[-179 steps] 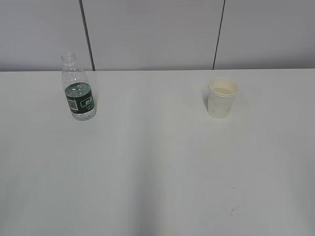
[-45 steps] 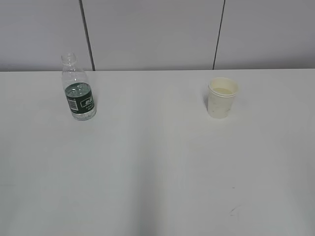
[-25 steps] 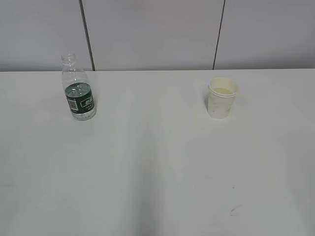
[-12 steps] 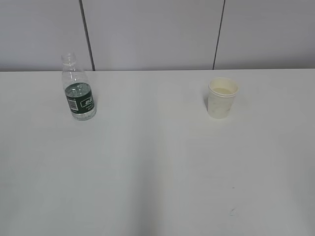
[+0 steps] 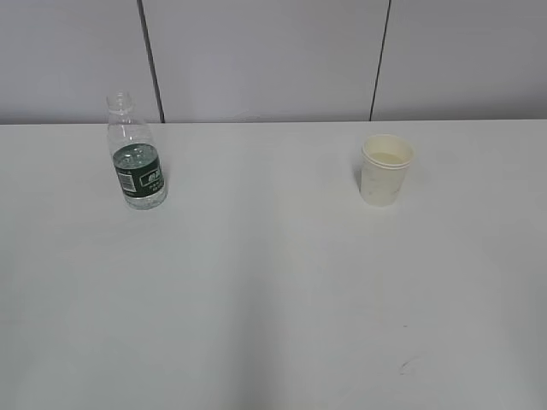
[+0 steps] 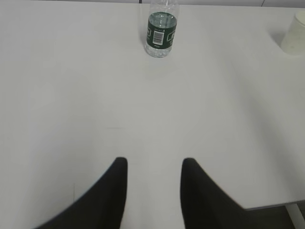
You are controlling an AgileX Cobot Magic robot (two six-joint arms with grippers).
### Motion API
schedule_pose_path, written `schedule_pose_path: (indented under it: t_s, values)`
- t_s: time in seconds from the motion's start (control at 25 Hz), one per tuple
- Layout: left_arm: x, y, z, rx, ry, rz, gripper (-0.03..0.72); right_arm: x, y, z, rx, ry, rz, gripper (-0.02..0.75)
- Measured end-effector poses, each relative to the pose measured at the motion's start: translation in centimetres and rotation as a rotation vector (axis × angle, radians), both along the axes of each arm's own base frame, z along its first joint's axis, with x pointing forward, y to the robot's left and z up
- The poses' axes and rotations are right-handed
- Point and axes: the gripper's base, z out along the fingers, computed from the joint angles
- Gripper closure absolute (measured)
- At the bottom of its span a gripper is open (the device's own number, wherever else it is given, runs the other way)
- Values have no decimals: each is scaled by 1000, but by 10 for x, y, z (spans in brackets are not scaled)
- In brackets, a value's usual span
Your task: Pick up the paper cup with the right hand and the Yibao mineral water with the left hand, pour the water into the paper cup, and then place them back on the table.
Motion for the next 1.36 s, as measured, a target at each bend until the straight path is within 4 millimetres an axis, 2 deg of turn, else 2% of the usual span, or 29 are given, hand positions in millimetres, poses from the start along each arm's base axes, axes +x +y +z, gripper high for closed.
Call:
schedule_pose_path:
  t_s: [1.36]
  values:
    - [0, 0, 0, -1, 0, -1, 446, 0, 0, 0, 0, 0, 0, 153]
